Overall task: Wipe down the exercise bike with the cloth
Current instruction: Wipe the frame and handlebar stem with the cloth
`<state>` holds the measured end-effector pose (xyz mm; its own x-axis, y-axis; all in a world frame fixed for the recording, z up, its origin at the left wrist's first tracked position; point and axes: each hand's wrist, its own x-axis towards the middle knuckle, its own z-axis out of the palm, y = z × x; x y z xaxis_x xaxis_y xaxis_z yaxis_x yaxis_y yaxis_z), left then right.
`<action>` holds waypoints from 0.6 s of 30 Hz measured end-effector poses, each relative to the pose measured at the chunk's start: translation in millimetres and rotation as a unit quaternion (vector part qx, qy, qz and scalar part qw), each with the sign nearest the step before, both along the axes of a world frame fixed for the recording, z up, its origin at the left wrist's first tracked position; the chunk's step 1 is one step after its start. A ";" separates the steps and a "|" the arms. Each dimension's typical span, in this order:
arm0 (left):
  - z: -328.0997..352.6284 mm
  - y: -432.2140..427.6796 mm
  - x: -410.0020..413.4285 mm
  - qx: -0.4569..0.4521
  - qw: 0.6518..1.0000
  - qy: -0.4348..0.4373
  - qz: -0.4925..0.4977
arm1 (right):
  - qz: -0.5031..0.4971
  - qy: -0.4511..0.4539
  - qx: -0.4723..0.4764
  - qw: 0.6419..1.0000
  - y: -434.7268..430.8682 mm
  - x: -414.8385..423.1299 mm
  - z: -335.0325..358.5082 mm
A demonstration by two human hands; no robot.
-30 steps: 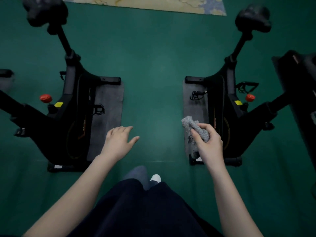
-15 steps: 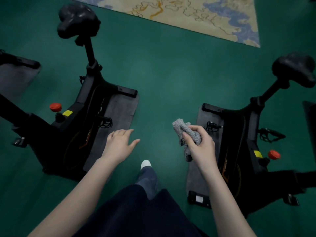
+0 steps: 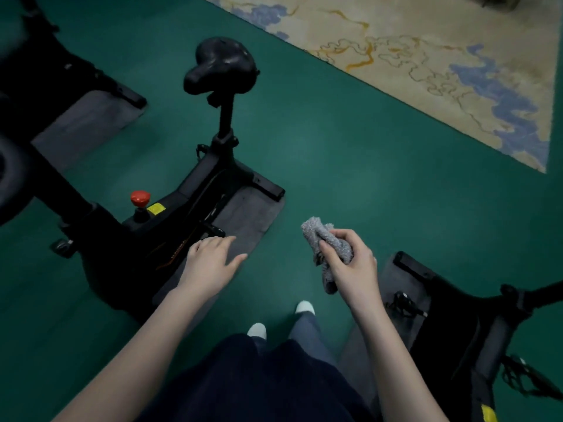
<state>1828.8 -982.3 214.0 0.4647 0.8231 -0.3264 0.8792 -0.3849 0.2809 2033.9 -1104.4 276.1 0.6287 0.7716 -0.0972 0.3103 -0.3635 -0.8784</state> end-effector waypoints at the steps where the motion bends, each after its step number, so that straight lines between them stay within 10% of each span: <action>1: 0.0 4.4 -1.4 -0.001 1.000 -0.001 0.019 | 0.018 0.004 -0.002 1.000 13.0 2.9 0.3; 18: 9.8 69.8 40.3 0.020 0.929 0.022 0.370 | 0.382 0.028 0.002 0.924 244.6 74.9 6.0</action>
